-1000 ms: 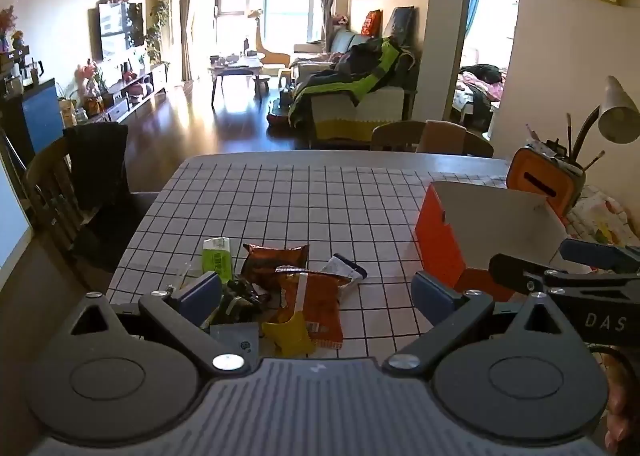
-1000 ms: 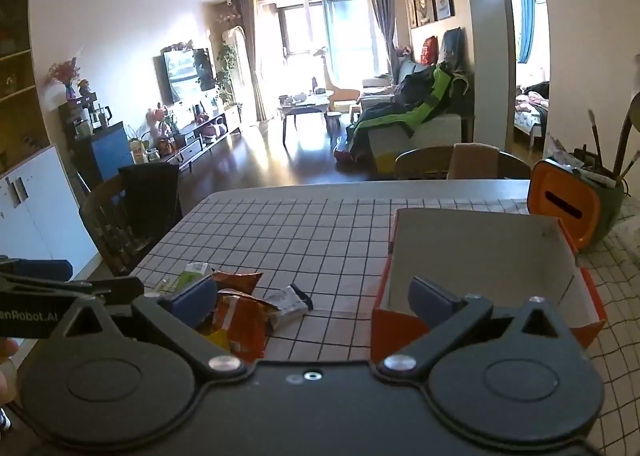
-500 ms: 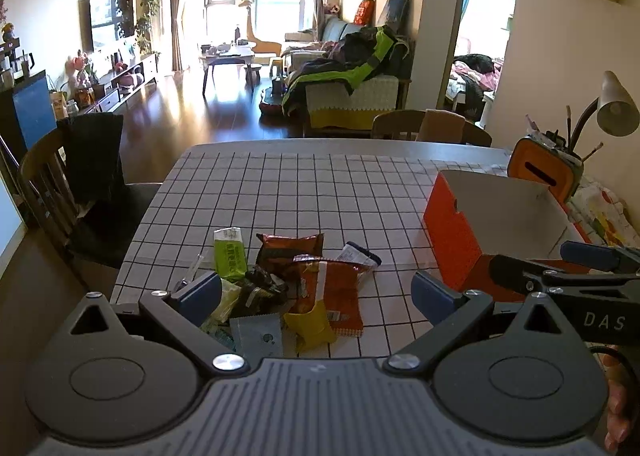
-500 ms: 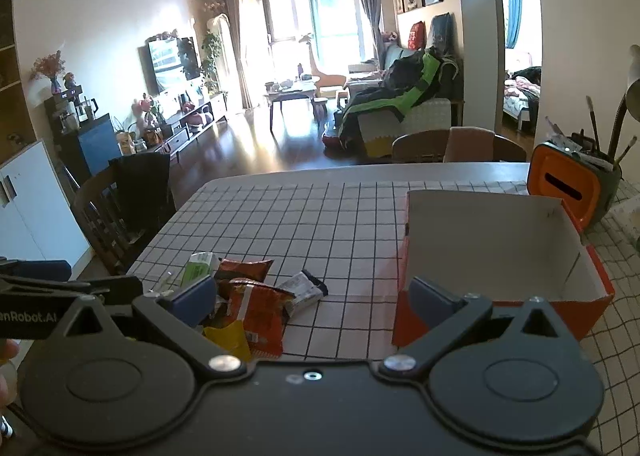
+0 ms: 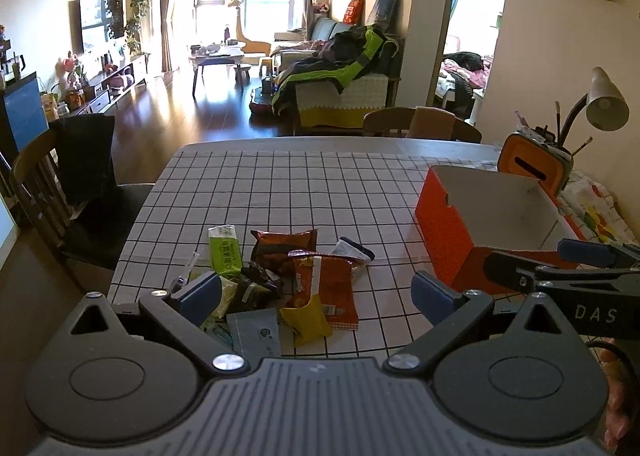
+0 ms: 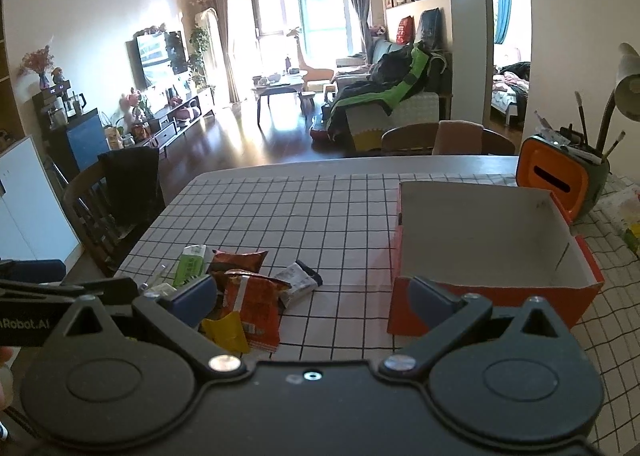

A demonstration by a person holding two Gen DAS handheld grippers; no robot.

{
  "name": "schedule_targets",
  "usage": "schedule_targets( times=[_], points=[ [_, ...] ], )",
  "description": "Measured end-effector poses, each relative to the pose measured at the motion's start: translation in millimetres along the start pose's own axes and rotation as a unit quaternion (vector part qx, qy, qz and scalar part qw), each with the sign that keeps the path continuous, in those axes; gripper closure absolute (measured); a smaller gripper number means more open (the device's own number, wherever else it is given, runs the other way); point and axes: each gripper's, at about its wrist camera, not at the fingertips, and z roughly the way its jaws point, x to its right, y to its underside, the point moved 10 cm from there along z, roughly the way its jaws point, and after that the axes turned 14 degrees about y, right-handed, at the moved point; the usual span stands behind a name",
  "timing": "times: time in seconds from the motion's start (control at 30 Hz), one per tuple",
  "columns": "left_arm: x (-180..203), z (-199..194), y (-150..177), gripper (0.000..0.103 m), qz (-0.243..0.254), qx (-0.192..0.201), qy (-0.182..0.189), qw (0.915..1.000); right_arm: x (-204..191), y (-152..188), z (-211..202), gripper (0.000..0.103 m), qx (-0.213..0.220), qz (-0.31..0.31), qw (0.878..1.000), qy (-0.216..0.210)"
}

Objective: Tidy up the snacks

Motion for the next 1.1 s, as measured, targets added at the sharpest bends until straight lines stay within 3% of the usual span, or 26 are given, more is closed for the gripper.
schedule_targets(
  times=[1.1],
  points=[
    [10,-14,-6,0.001,-0.01,0.023,-0.011,0.9996,4,-13,-17,0.001,0.025,-0.017,0.999,-0.029]
  ],
)
